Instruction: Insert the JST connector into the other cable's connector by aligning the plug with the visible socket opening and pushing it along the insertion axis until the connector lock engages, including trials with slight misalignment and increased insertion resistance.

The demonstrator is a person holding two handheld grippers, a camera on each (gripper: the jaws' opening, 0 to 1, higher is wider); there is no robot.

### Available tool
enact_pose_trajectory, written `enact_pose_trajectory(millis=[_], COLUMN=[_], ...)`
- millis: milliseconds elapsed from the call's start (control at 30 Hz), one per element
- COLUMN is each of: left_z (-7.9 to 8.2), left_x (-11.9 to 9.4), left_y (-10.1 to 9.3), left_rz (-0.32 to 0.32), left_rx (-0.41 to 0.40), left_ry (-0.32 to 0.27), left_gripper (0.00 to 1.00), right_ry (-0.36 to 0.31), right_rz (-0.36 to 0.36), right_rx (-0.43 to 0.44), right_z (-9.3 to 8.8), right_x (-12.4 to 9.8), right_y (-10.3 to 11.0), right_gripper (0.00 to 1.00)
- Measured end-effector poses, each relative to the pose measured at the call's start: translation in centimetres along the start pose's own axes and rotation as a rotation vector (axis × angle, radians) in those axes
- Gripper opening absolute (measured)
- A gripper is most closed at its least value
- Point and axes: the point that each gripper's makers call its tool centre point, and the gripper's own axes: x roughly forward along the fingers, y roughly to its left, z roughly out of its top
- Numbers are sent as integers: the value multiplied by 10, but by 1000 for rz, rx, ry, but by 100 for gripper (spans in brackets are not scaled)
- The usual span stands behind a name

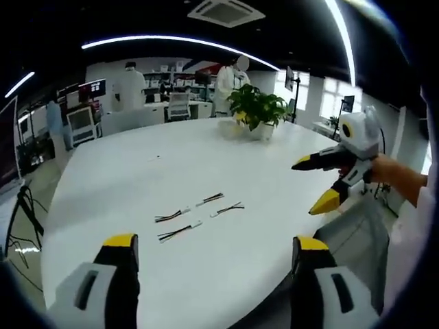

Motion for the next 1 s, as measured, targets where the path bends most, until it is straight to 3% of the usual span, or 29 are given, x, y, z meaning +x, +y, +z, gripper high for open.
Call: enact_pose_trajectory(millis=[200,1000], left_z=[6,1], left_x=[-1,0], left_y=[0,4], left_rz=[-4,7], left_rx=[-5,53], left_ry=[-29,27], left_gripper=[89,88], right_ry=[-2,15], right_rz=[-4,1], right_rx=[-2,1], right_z=[1,1], right_x=[0,1], right_y=[0,0], right_gripper=[82,79])
